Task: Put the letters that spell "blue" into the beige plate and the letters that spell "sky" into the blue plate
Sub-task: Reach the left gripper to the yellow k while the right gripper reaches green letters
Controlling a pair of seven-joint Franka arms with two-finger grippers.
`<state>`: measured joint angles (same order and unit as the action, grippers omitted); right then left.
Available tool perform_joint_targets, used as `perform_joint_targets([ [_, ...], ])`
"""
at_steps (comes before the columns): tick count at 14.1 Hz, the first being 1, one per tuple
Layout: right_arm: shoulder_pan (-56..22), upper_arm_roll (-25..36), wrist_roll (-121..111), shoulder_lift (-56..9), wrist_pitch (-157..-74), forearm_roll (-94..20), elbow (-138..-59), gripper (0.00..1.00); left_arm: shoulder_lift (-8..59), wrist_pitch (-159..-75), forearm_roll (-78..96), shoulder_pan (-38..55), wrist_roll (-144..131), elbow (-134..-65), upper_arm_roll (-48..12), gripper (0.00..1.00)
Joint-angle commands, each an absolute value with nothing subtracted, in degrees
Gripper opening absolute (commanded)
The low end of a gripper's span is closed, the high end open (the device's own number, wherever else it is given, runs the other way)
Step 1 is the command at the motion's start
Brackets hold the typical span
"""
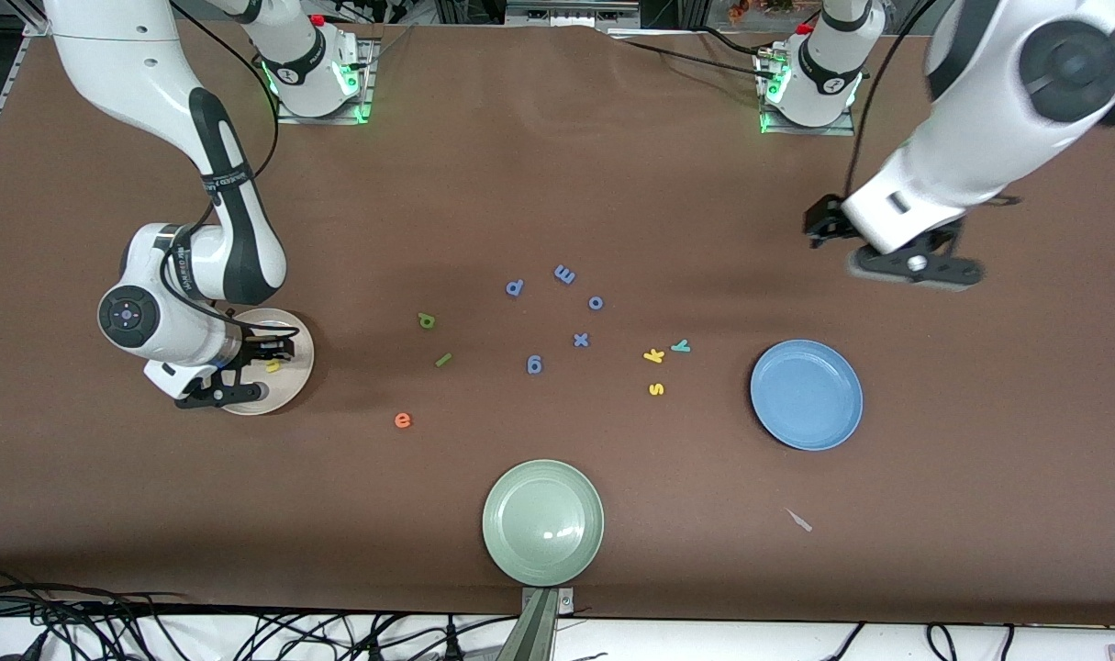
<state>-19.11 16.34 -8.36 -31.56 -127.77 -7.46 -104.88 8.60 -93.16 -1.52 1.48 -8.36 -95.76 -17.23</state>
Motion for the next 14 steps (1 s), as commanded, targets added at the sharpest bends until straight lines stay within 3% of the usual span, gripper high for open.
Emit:
perform_joint_targets([
  [1, -20.6, 14.7, -3.7, -31.3, -125.2, -8.5, -103.4, 1.00, 18.7, -93.6, -3.4, 3.7, -8.3, -90.9, -17.9, 1.00],
  [5, -20.7, 8.3, 8.1, -30.9, -125.3, -8.5, -103.4, 1.00, 27.8, -100.1, -3.3, 7.1, -8.4, -86.2, -17.9, 1.00],
  [9, -20.8, 2.9, 19.8, -30.4, -126.0, -8.5, -104.1, 1.00, 32.9, -109.4, -3.5, 10.5, -15.0, -86.4, -17.7, 1.00],
  [12, -21.6, 1.8, 24.7, -28.0, -127.8, -8.4, -107.2, 1.00, 36.1, -117.1, -3.4, 11.9, -19.0, -86.4, -17.7, 1.00],
  [14, -22.3, 1.1, 27.5, -26.4, -132.9, -8.4, -111.7, 1.00, 38.0, -117.5, -6.5, 14.3, -27.6, -86.4, -16.1, 1.00],
])
